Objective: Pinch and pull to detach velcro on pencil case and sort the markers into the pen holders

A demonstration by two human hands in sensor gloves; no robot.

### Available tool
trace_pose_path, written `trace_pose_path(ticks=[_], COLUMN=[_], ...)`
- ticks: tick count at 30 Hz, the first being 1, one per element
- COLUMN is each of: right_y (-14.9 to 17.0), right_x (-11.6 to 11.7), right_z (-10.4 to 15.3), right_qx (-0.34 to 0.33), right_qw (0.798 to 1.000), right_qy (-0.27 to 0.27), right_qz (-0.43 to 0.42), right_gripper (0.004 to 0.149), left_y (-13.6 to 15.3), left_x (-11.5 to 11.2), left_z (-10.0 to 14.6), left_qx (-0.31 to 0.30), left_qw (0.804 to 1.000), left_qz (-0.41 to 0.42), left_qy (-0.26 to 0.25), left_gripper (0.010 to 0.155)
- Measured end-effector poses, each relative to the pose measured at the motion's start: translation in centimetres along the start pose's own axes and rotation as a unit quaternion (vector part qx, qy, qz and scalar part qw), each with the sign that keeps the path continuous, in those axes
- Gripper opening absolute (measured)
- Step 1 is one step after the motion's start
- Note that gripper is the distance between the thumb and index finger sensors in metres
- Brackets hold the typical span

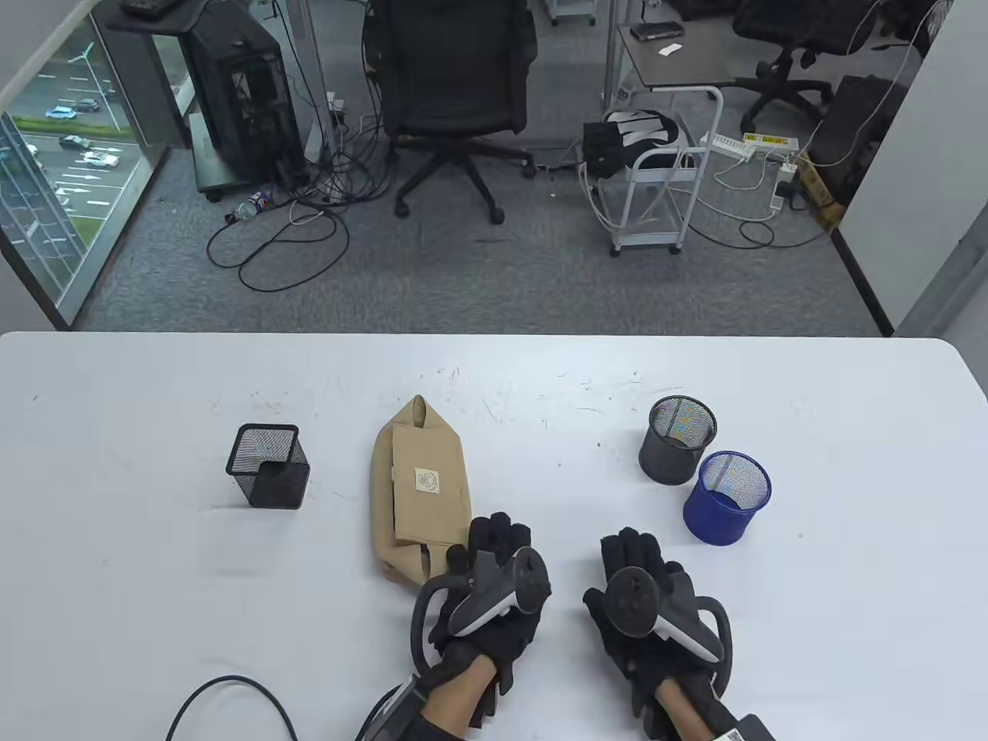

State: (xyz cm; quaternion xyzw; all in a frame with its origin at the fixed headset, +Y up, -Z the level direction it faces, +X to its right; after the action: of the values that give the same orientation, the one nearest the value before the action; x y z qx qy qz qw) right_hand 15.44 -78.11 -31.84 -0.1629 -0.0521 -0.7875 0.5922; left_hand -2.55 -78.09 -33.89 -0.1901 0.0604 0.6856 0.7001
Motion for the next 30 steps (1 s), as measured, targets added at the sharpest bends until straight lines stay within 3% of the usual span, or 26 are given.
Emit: trace_pose_path(ticks=[11,15,21,24,30], right_y=[-0.1,0.0,0.1,0.1,0.0], right_x=[0.0,-0.1,-0.4,-0.4,-0.3], right_z=[0.1,0.1,0.1,0.1,0.1], right_qx=[0.0,0.001,-0.002,-0.003,-0.009], right_qw=[1.0,1.0,1.0,1.0,1.0], right_qy=[0.001,0.001,-0.001,-0.002,-0.005], right_qz=[-0.001,-0.005,-0.011,-0.012,-0.014], right_gripper=[0.074,0.074,0.074,0.074,0.074], left_y=[0.1,1.3,6.8,10.4,16.3], left_x=[0.1,1.8,6.0,7.5,5.7], left_z=[0.1,0.6,-0.5,-1.7,-6.0], left_qx=[0.001,0.022,0.139,0.261,0.32], left_qw=[1.0,0.999,0.988,0.962,0.93], left_qz=[-0.006,-0.002,0.022,0.044,0.16], left_qy=[-0.002,-0.034,-0.057,-0.067,0.088], left_gripper=[0.081,0.081,0.081,0.086,0.099])
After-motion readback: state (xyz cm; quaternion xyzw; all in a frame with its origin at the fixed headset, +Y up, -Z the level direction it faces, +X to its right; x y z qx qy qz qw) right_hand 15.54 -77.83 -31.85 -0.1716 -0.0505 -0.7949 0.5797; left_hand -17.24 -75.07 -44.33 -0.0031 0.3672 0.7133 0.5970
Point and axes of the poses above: the tracker on the back of each hand, its own y axis roughly to the little-finger side, its own z axis roughly from the fingertips to the wrist, x = y × z, the point moved 2 cm from there along -z, roughly from the wrist to the fingertips, and after that the axes turned 5 degrees about -z, right-handed, at the moved point
